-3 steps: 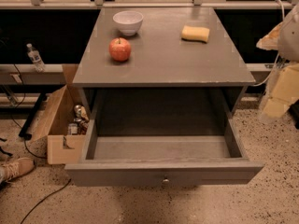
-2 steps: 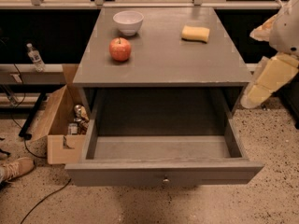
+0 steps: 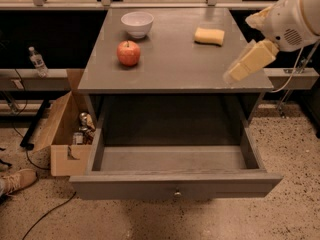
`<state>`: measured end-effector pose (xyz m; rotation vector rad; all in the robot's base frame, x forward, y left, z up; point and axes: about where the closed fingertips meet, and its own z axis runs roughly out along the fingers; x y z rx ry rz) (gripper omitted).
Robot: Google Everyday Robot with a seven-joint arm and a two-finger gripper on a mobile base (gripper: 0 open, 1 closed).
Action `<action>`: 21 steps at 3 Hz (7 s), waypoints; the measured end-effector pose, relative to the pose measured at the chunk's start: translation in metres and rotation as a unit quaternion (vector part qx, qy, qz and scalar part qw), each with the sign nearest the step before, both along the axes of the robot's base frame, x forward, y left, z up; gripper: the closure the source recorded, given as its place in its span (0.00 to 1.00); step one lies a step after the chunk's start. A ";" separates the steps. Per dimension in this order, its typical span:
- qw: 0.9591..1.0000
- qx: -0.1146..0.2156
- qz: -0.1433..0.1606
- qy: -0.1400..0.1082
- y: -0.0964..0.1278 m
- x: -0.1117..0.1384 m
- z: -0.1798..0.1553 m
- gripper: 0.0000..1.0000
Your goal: Place apple into top drawer
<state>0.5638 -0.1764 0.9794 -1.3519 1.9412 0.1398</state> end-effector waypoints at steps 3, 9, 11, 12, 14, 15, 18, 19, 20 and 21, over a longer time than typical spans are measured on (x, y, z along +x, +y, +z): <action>0.994 0.108 0.008 0.002 0.043 0.065 -0.024 0.00; 0.979 0.198 -0.015 0.048 0.240 0.205 -0.100 0.00; 0.978 0.198 0.023 0.063 0.280 0.207 -0.112 0.26; 0.977 0.198 0.034 0.068 0.291 0.207 -0.117 0.57; 0.975 0.216 0.040 0.035 0.242 0.170 -0.090 1.00; 0.973 0.226 0.039 0.010 0.190 0.127 -0.073 1.00; 0.976 0.212 0.053 0.016 0.141 0.084 -0.076 1.00; 0.979 0.188 0.066 0.031 0.140 0.062 -0.087 1.00; 0.981 0.177 0.061 0.040 0.131 0.026 -0.103 1.00; 0.985 0.160 0.035 0.055 0.119 -0.002 -0.132 1.00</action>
Offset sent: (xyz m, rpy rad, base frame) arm 0.0401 0.0283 -0.0002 0.1332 -0.0274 0.0381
